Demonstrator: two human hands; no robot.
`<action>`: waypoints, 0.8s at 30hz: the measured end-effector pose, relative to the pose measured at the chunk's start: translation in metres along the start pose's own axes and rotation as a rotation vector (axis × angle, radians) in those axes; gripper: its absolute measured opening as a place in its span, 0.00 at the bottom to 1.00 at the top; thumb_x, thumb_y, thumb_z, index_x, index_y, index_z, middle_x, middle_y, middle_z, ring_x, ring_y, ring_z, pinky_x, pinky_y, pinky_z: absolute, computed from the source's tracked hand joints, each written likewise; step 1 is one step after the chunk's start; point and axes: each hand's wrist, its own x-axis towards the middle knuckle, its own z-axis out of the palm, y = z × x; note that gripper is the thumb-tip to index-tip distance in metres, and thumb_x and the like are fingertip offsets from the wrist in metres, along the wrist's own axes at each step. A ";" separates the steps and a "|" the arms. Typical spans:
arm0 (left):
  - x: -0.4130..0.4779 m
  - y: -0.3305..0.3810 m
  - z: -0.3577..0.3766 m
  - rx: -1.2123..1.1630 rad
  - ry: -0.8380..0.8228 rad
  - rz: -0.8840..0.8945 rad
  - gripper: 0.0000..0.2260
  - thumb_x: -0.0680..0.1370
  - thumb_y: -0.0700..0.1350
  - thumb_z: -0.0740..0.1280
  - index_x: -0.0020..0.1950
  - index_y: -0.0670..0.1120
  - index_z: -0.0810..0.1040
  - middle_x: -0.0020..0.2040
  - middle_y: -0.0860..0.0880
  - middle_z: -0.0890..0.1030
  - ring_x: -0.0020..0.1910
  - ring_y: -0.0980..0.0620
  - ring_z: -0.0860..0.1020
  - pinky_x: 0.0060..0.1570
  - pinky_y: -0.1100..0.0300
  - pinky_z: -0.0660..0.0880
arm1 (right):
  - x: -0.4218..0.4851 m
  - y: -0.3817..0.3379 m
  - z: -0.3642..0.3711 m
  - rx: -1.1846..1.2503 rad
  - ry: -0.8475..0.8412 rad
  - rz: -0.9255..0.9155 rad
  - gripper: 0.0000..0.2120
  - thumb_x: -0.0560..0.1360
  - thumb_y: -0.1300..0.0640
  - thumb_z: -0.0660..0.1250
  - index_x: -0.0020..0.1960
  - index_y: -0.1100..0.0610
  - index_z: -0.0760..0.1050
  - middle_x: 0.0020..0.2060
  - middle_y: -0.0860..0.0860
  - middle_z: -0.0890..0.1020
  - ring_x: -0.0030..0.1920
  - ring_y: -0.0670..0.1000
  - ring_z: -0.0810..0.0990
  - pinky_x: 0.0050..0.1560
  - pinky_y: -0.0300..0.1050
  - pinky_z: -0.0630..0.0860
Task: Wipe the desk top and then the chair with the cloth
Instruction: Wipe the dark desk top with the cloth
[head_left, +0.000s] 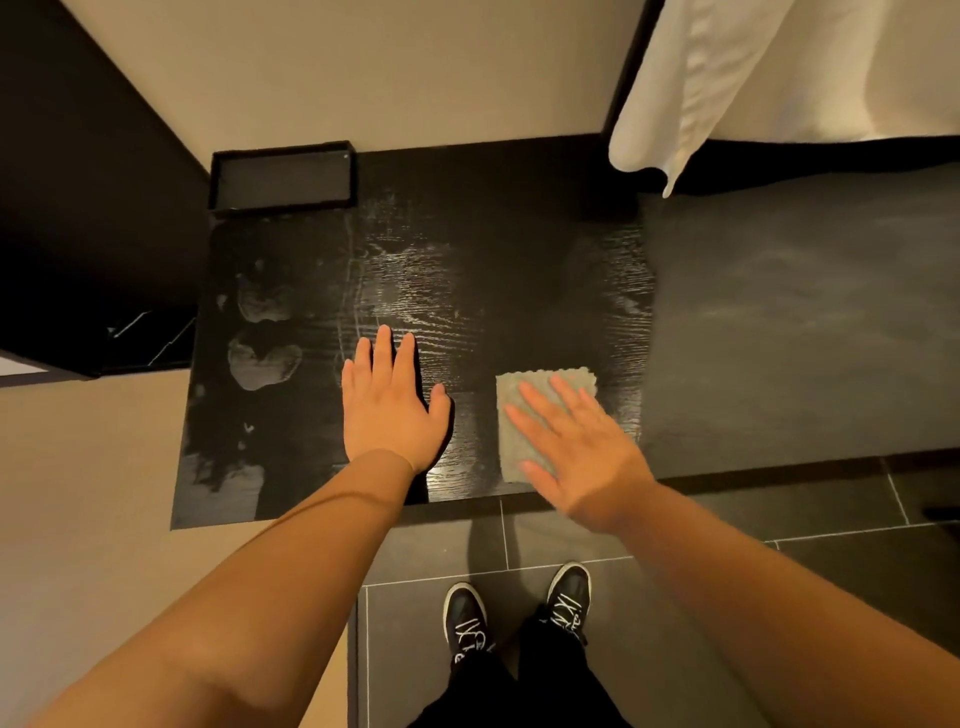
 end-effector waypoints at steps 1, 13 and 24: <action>0.000 -0.001 0.000 0.005 -0.005 0.004 0.33 0.81 0.61 0.55 0.85 0.49 0.57 0.85 0.45 0.54 0.84 0.41 0.50 0.82 0.41 0.50 | -0.001 0.013 -0.001 -0.009 0.030 0.008 0.31 0.82 0.41 0.56 0.82 0.51 0.60 0.81 0.53 0.59 0.81 0.61 0.53 0.81 0.60 0.51; 0.001 -0.008 0.002 0.047 -0.064 0.079 0.37 0.81 0.64 0.52 0.86 0.48 0.50 0.86 0.42 0.47 0.84 0.38 0.45 0.82 0.39 0.45 | -0.005 -0.083 0.015 -0.042 -0.029 0.166 0.32 0.82 0.40 0.51 0.83 0.48 0.51 0.83 0.52 0.49 0.82 0.64 0.44 0.80 0.64 0.45; -0.039 -0.022 0.005 0.099 -0.048 0.148 0.34 0.82 0.65 0.48 0.86 0.53 0.52 0.86 0.47 0.49 0.85 0.42 0.47 0.82 0.41 0.49 | -0.032 -0.014 -0.014 0.079 -0.028 0.587 0.29 0.79 0.44 0.54 0.78 0.53 0.65 0.80 0.54 0.63 0.80 0.65 0.54 0.78 0.66 0.55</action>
